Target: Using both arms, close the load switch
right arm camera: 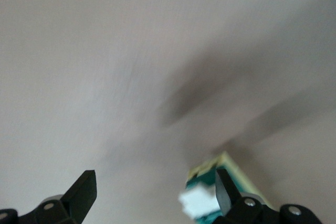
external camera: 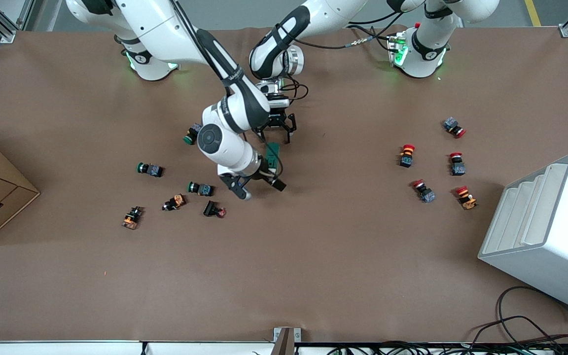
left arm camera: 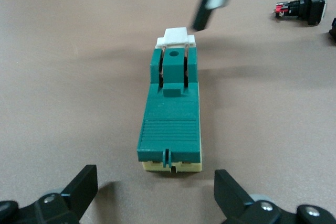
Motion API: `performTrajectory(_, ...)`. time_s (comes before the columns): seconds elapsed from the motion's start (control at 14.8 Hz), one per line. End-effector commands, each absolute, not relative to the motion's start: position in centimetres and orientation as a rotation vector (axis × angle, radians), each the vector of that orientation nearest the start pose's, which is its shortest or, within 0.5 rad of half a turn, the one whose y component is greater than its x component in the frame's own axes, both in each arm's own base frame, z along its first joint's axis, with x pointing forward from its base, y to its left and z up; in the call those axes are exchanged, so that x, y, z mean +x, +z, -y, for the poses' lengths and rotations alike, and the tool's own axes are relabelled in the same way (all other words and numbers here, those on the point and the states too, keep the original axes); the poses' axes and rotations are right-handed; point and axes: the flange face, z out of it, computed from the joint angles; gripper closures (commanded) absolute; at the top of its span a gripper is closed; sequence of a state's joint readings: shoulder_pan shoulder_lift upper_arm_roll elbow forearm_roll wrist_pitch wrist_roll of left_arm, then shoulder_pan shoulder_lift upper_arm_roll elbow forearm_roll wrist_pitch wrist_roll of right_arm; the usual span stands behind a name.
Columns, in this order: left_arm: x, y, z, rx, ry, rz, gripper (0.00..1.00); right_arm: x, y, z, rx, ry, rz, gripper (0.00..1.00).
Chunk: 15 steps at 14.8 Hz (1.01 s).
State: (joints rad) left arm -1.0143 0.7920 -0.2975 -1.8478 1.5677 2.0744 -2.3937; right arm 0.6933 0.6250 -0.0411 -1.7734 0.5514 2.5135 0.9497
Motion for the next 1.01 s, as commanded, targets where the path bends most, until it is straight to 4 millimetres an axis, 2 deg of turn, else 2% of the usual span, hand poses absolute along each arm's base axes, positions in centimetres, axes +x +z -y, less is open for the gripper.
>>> performTrajectory(0.0, 21.0, 8.9, 57.2, -2.73, -1.39, -0.066, 0.0, 56.4, 25.5, -35.9, -2.789, 0.244, -0.855, 0.0)
performTrajectory(0.13, 21.2, 9.1, 57.4, -2.732, -1.394, -0.06, 0.0, 57.8, 29.7, -31.6, -2.843, 0.283, -0.722, 0.0)
performTrajectory(0.2, 21.5, 9.5, 57.8, -2.736, -1.403, -0.051, 0.0, 58.6, 31.7, -28.2, -2.879, 0.319, -0.637, 0.0)
performTrajectory(0.4, 22.0, 10.5, 58.5, -2.746, -1.422, -0.026, 0.0, 59.6, 36.9, -20.2, -3.032, 0.313, -0.321, 0.0)
performTrajectory(0.47, 22.2, 11.3, 58.7, -2.749, -1.435, -0.016, 0.0, 60.0, 39.2, -18.3, -3.075, 0.288, -0.201, 0.0)
performTrajectory(0.61, 23.1, 12.8, 58.9, -2.754, -1.443, 0.005, 0.0, 61.1, 44.3, -14.2, -3.112, 0.339, -0.091, 0.0)
performTrajectory(0.67, 23.8, 13.9, 59.0, -2.759, -1.44, 0.026, 0.01, 61.6, 47.1, -11.6, -3.104, 0.391, -0.056, 0.0)
performTrajectory(0.74, 24.2, 15.3, 59.1, -2.764, -1.423, 0.051, 0.01, 61.7, 49.0, -9.5, -3.098, 0.426, -0.004, 0.0)
performTrajectory(0.94, 26.7, 20.9, 59.4, -2.777, -1.276, 0.12, 0.01, 62.1, 52.4, -2.4, -3.155, 0.41, 0.128, 0.0)
